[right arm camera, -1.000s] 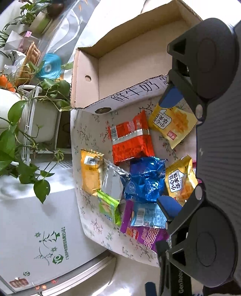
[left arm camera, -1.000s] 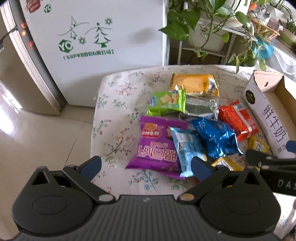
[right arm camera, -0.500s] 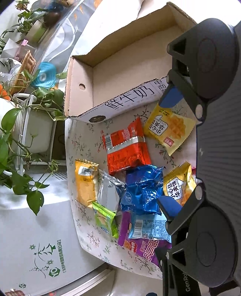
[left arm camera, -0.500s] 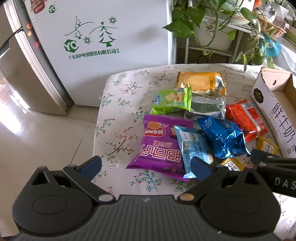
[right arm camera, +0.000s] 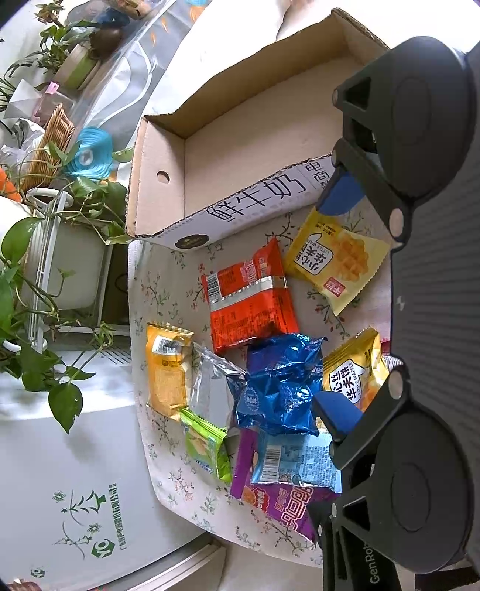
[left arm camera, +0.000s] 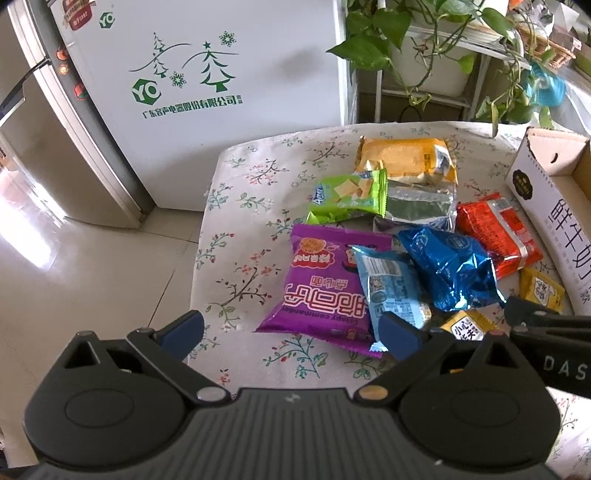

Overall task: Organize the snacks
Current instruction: 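Lower the right gripper toward the yellow waffle packet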

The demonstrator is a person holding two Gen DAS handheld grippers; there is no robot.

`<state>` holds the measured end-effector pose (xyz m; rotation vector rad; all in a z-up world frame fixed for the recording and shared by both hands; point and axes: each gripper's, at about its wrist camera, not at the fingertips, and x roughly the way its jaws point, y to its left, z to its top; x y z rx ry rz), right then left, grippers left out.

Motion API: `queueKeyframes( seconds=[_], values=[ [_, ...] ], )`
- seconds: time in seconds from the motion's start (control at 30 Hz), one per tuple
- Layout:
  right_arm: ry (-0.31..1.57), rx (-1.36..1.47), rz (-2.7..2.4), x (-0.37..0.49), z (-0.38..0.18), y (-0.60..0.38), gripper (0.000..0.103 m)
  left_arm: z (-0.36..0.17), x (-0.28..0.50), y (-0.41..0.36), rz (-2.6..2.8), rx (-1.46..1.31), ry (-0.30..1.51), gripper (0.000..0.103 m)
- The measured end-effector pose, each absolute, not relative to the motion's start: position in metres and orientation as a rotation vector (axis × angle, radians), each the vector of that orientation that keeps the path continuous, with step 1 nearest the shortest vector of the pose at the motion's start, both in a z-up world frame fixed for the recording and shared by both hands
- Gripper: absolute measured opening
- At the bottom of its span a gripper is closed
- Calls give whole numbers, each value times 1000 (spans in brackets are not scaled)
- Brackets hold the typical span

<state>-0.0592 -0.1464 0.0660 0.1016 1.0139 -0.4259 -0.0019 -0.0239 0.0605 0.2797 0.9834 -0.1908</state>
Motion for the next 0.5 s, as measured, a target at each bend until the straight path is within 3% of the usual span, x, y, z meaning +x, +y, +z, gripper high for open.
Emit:
queueKeyframes(
  seconds=[0.5],
  values=[
    [1007, 85, -421, -59, 67, -142, 103, 61, -3, -21, -182, 279, 985, 99]
  ],
)
